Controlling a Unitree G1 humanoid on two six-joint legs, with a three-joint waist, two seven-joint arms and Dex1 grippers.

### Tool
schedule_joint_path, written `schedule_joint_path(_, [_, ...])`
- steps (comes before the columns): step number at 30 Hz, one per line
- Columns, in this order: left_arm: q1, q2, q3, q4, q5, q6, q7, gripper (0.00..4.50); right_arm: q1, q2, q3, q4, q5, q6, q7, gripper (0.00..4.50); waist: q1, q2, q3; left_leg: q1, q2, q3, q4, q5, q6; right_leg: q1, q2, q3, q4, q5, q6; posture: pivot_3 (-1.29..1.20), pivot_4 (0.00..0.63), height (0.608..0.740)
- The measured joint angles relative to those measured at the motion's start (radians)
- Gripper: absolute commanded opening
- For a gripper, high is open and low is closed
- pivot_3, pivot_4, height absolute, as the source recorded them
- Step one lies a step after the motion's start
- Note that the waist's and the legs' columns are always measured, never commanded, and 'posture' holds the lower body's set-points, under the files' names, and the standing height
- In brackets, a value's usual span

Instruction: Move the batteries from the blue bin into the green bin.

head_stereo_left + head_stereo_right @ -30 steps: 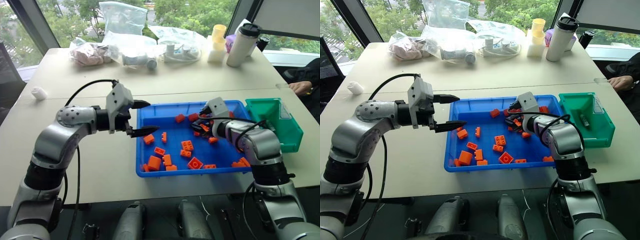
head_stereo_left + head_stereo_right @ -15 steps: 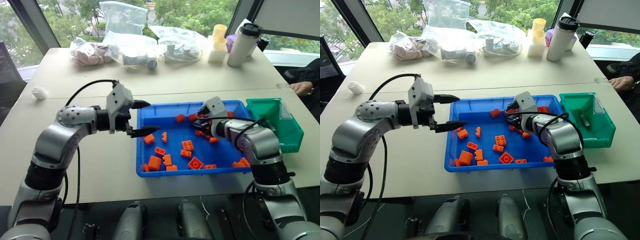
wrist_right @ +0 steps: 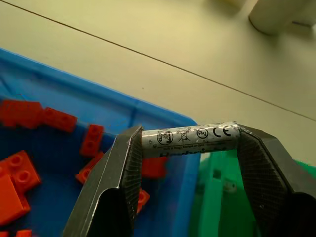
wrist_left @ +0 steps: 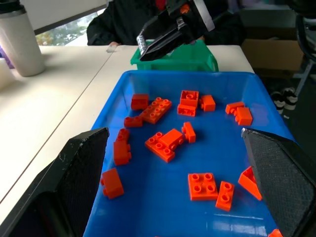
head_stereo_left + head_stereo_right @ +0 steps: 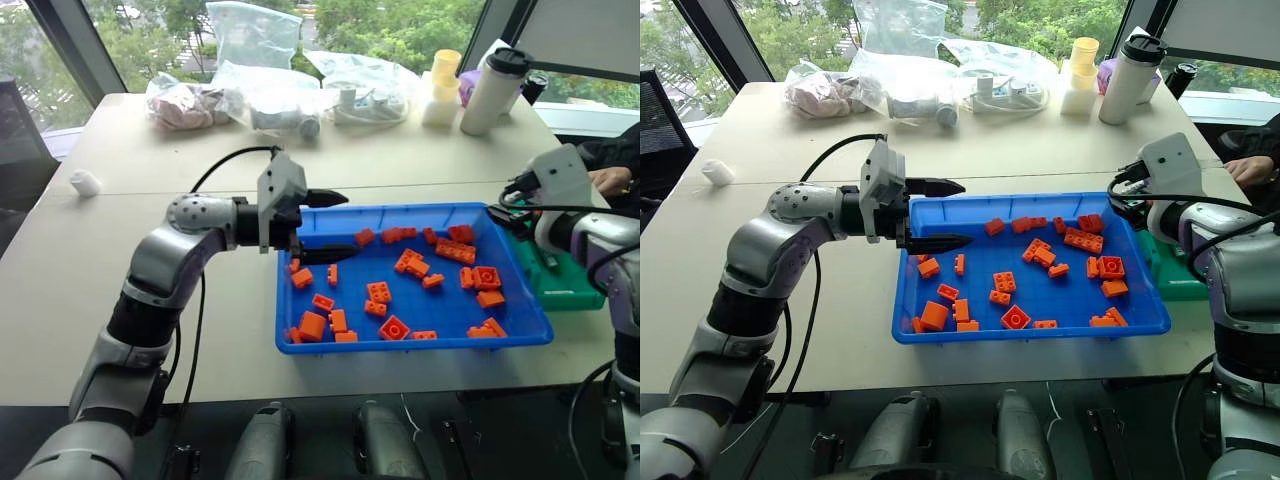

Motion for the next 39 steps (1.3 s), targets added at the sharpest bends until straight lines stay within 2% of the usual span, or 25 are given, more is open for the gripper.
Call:
schedule_joint_path(5, [-0.013, -0.023, -0.007, 0.026, 0.014, -0.029, -0.018, 4.5, 0.068, -0.04, -0.083, 0.06, -0.031, -0.068, -0.009, 2.29, -0.014, 0.0, 0.0, 0.001, 0.001, 0.0, 0.0, 0.0, 0.0, 0.0, 0.001, 0.0, 0.001, 0.0, 0.0, 0.0, 0.15, 0.74])
schedule_joint_path(14, [-0.013, -0.027, -0.007, 0.035, 0.033, -0.035, -0.019, 4.5, 0.097, -0.03, -0.122, 0.141, -0.041, -0.11, -0.034, 2.29, -0.014, 0.0, 0.0, 0.001, 0.001, 0.0, 0.0, 0.0, 0.0, 0.0, 0.001, 0.001, 0.002, 0.0, 0.0, 0.0, 0.15, 0.74])
schedule_joint_path(18, [-0.009, -0.024, -0.007, 0.035, 0.039, -0.037, -0.016, 4.5, 0.097, -0.03, -0.122, 0.169, -0.042, -0.13, -0.037, 4.17, -0.014, 0.0, 0.0, 0.001, 0.001, 0.0, 0.0, 0.0, 0.0, 0.0, 0.001, 0.001, 0.002, 0.0, 0.0, 0.0, 0.15, 0.74])
schedule_joint_path(19, [-0.006, -0.02, -0.007, 0.035, 0.046, -0.042, -0.014, 4.5, 0.097, -0.03, -0.122, 0.173, -0.043, -0.132, -0.038, 4.46, -0.014, 0.0, 0.0, 0.001, 0.001, 0.0, 0.0, 0.0, 0.0, 0.0, 0.001, 0.001, 0.002, 0.0, 0.0, 0.0, 0.15, 0.74])
schedule_joint_path(26, [0.014, -0.008, -0.004, 0.033, 0.055, -0.04, -0.007, 4.5, 0.088, -0.032, -0.12, 0.18, -0.048, -0.148, -0.042, 4.46, -0.014, 0.0, 0.0, 0.001, 0.001, 0.0, 0.0, 0.0, 0.0, 0.0, 0.001, 0.001, 0.002, 0.0, 0.0, 0.0, 0.15, 0.74])
schedule_joint_path(31, [0.012, 0.009, 0.077, 0.019, 0.017, 0.006, 0.053, 4.5, 0.051, -0.085, -0.071, 0.181, -0.023, -0.3, 0.111, 4.46, -0.019, 0.0, 0.0, 0.001, 0.002, 0.001, 0.0, 0.0, 0.0, 0.0, 0.002, 0.001, 0.002, 0.0, 0.0, 0.0, 0.15, 0.74])
schedule_joint_path(36, [0.083, 0.187, 0.195, -0.101, -0.054, 0.13, 0.053, 4.5, 0.044, -0.129, -0.106, 0.181, 0.078, -0.424, 0.314, 4.46, -0.019, 0.0, 0.0, 0.001, 0.003, 0.0, -0.001, 0.0, 0.0, -0.001, 0.003, 0.001, 0.001, 0.0, 0.0, 0.0, 0.15, 0.74])
schedule_joint_path(39, [0.198, 0.296, 0.26, -0.182, -0.092, 0.203, 0.052, 4.5, 0.166, -0.176, -0.157, 0.134, 0.151, -0.424, 0.46, 4.46, -0.007, 0.0, 0.0, 0.001, 0.002, -0.001, 0.0, 0.0, 0.0, 0.002, 0.001, 0.0, -0.001, 0.0, 0.0, 0.0, 0.15, 0.74])
